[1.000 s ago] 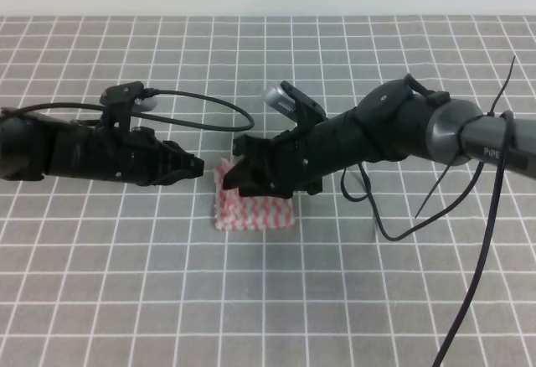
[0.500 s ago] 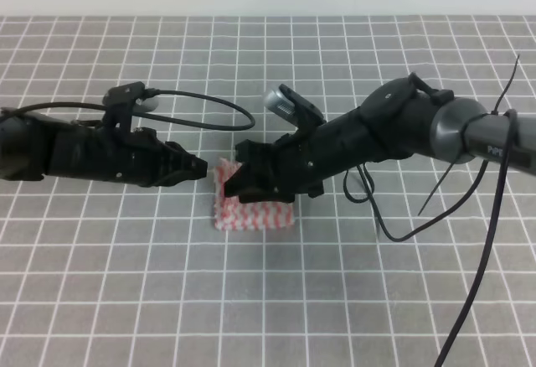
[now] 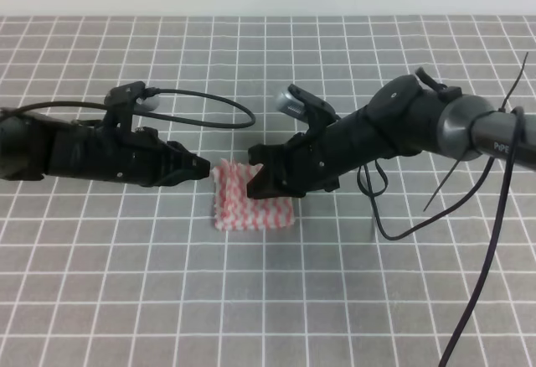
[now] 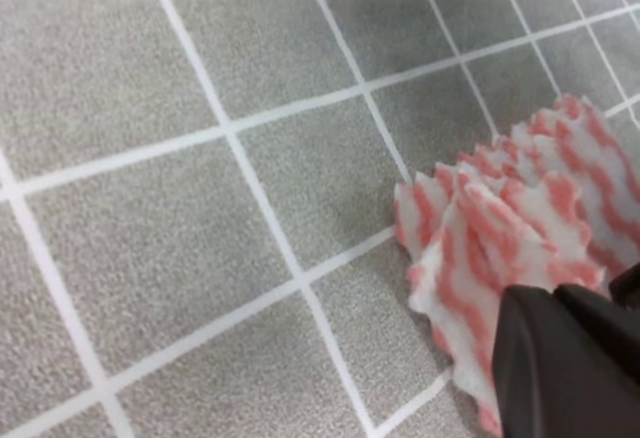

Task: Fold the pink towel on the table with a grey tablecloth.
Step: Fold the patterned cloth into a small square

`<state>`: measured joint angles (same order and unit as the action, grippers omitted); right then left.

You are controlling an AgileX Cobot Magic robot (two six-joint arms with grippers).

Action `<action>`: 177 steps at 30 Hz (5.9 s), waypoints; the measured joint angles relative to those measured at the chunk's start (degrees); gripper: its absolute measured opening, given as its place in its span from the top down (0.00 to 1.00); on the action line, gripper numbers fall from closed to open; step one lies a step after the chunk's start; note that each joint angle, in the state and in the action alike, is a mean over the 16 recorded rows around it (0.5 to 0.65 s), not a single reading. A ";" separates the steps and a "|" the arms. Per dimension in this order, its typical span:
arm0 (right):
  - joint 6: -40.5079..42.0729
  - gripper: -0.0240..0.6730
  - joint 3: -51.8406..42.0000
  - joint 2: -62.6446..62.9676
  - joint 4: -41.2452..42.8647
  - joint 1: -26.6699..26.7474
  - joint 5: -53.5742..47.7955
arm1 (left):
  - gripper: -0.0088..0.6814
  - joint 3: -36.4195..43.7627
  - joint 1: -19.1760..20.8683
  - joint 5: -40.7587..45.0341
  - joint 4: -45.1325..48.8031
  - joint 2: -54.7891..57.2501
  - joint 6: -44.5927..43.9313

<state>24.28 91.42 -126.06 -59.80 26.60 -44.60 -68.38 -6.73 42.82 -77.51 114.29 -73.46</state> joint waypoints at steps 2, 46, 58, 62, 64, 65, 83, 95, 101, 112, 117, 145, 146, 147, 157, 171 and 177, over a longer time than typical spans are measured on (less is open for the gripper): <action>0.03 0.95 0.01 -0.03 0.07 0.03 0.29 | 0.99 -0.11 -0.34 0.15 0.00 0.00 -0.15; -5.52 0.99 0.01 1.20 11.01 -1.52 -2.34 | 0.99 -4.72 -9.18 -5.27 28.85 -1.06 18.94; -5.69 0.99 0.03 2.72 12.00 -1.74 -4.05 | 0.99 -8.08 -9.36 -1.87 33.64 -4.27 23.32; -6.01 0.99 0.03 3.55 12.98 -1.87 -5.66 | 0.99 -8.90 -9.75 0.79 33.41 -4.48 23.61; -6.26 0.99 0.03 3.88 13.70 -1.94 -6.53 | 0.99 -9.05 -10.02 1.90 33.34 -4.13 23.75; -6.39 0.99 0.03 4.00 14.08 -1.96 -6.95 | 0.99 -9.07 -10.16 2.40 33.34 -3.87 23.83; -8.21 0.99 0.02 2.95 18.63 -2.01 -9.46 | 0.99 -8.99 -11.32 3.86 39.86 -0.83 28.41; -8.88 0.99 1.53 3.06 19.04 -2.09 -8.75 | 0.99 -9.04 -11.34 -0.01 40.52 -4.93 28.68; -9.05 0.99 2.88 3.39 19.14 -2.12 -6.12 | 0.99 -9.06 -11.36 -2.24 40.36 -6.69 28.30; -9.68 0.99 3.75 3.26 19.53 -2.15 0.27 | 0.99 -9.07 -11.36 -7.65 38.64 -6.88 27.47; -10.12 0.99 3.78 3.08 19.83 -2.43 1.45 | 0.99 -9.07 -11.36 -10.73 36.99 -6.02 27.10; -10.25 0.99 3.98 1.06 18.82 -3.30 0.66 | 0.99 -7.63 -11.32 -15.49 34.24 -5.16 25.90; -10.24 0.99 3.97 1.64 19.35 -3.30 0.38 | 0.99 -7.09 -11.31 -16.01 34.22 -6.40 25.85; -10.23 0.99 3.97 2.25 19.89 -3.30 0.09 | 0.99 -6.44 -11.30 -16.61 34.19 -7.84 25.80; -10.36 0.99 -0.19 14.60 25.84 -3.30 -0.32 | 0.99 7.76 -11.30 -25.81 33.42 -32.43 25.58; -10.88 0.99 -25.95 47.39 28.50 -3.29 7.72 | 0.99 35.94 -11.28 -34.41 32.64 -76.54 26.31; -13.00 0.99 -36.51 62.50 30.48 -3.30 9.31 | 0.99 44.19 -11.28 -33.74 32.92 -90.39 28.41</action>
<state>11.28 54.91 -63.56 -29.31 23.31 -35.29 -24.18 -18.01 9.08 -44.59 23.90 -45.06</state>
